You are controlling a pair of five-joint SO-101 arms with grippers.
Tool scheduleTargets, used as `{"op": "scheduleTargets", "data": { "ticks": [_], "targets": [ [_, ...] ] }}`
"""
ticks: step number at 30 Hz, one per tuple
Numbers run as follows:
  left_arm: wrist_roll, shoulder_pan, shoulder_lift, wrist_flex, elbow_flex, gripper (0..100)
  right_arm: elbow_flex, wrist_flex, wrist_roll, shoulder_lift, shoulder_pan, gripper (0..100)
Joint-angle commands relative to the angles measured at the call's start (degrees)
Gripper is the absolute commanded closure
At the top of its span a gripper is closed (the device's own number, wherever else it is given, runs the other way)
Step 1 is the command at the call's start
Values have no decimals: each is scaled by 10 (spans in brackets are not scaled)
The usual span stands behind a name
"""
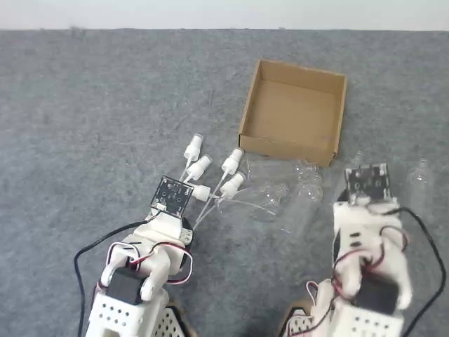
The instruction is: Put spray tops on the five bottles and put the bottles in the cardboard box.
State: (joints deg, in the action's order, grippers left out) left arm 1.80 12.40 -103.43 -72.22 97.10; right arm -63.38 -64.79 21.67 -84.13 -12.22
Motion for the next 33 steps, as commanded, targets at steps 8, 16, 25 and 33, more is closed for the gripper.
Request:
{"op": "scheduleTargets", "data": {
  "ticks": [8, 16, 25, 33],
  "targets": [
    [-4, -3, -10, 0, -6, 988, 439, -69, 54, 609, -141, 792],
    [-4, -3, -10, -1, -6, 988, 636, -64, 50, 893, -166, 791],
    [-4, -3, -10, -1, -6, 988, 798, -65, 55, 1099, -204, 792],
    [-4, -3, -10, -1, -6, 988, 813, -64, 55, 1185, -210, 797]
  ]
}}
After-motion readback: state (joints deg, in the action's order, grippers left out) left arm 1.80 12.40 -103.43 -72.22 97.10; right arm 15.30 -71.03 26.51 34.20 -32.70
